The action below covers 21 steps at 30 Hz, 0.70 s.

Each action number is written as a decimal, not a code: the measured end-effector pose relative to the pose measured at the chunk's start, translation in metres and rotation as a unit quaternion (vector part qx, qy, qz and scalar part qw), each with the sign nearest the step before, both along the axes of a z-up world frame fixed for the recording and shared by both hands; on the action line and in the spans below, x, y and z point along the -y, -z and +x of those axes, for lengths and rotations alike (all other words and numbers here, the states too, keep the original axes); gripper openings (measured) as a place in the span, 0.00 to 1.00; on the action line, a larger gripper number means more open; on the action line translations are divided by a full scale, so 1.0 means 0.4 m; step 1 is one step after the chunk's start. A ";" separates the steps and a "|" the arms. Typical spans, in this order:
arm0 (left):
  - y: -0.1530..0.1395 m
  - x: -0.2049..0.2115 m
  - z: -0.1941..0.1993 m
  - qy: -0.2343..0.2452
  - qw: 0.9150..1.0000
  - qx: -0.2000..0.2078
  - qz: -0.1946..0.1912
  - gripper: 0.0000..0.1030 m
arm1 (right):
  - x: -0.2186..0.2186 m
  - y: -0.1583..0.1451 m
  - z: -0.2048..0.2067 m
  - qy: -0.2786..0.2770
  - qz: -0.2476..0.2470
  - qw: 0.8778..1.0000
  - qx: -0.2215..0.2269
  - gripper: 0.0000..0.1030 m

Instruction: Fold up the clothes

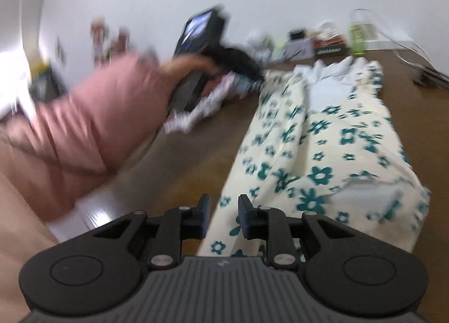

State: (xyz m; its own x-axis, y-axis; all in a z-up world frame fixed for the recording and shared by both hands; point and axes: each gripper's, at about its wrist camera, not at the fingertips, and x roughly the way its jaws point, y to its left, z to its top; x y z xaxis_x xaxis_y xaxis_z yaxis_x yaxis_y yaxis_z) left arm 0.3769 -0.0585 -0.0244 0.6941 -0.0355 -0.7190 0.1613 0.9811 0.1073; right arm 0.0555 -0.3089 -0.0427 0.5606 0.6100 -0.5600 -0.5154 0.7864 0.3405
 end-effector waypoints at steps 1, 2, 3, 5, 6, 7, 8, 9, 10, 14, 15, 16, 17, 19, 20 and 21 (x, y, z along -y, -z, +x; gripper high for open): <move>0.014 0.006 0.010 -0.004 1.000 0.001 0.005 0.11 | -0.015 0.011 0.006 -0.003 -0.028 1.000 -0.006 0.18; 0.026 0.010 0.022 -0.003 1.000 0.002 0.006 0.09 | -0.022 0.020 0.009 -0.006 -0.049 0.999 -0.010 0.17; 0.033 0.010 0.032 -0.001 1.000 0.008 0.009 0.08 | -0.018 0.025 0.006 -0.008 -0.059 0.998 -0.014 0.16; 0.045 0.015 0.056 0.003 1.000 0.019 0.018 0.08 | -0.010 0.034 -0.001 -0.014 -0.079 0.997 -0.020 0.15; 0.050 0.019 0.065 0.008 0.999 0.023 0.022 0.08 | -0.006 0.035 -0.002 -0.015 -0.085 0.996 -0.024 0.15; 0.056 0.023 0.074 0.012 0.999 0.026 0.026 0.08 | -0.001 0.033 -0.002 -0.013 -0.087 0.996 -0.027 0.15; 0.060 0.029 0.072 0.017 0.999 0.033 0.035 0.08 | 0.004 0.032 -0.004 -0.010 -0.087 0.996 -0.029 0.15; 0.064 0.035 0.071 0.022 0.998 0.039 0.045 0.08 | 0.010 0.031 -0.007 -0.006 -0.084 0.996 -0.032 0.15; 0.068 0.041 0.069 0.027 0.997 0.045 0.054 0.06 | 0.017 0.030 -0.010 -0.001 -0.078 0.996 -0.036 0.15; 0.050 0.063 0.031 0.049 0.993 0.072 0.074 0.11 | 0.051 0.012 -0.015 0.025 -0.023 0.999 -0.038 0.15; 0.035 0.067 0.008 0.060 0.992 0.087 0.068 0.11 | 0.055 0.004 -0.017 0.028 -0.015 0.999 -0.031 0.16; 0.019 0.072 -0.014 0.070 0.990 0.101 0.062 0.12 | 0.055 -0.007 -0.020 0.029 -0.014 0.999 -0.015 0.16; 0.005 0.085 -0.044 0.090 0.988 0.107 0.064 0.16 | 0.054 -0.019 -0.022 0.029 -0.012 1.000 0.001 0.16; -0.005 0.111 -0.088 0.123 0.984 0.105 0.070 0.17 | 0.041 -0.028 -0.015 0.022 -0.019 0.999 0.021 0.16; -0.002 0.125 -0.102 0.137 0.983 0.096 0.074 0.17 | 0.031 -0.025 -0.006 0.018 -0.025 0.999 0.025 0.16; 0.002 0.139 -0.116 0.150 0.982 0.087 0.077 0.17 | 0.022 -0.019 0.004 0.015 -0.035 0.999 0.027 0.16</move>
State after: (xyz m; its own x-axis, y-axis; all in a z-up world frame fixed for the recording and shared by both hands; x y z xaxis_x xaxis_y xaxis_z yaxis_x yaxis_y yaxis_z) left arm 0.3305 -0.1141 -0.0251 0.7812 -0.1573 -0.6041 0.4075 0.8616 0.3026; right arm 0.0570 -0.3176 -0.0352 0.6093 0.5520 -0.5692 -0.5069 0.8232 0.2557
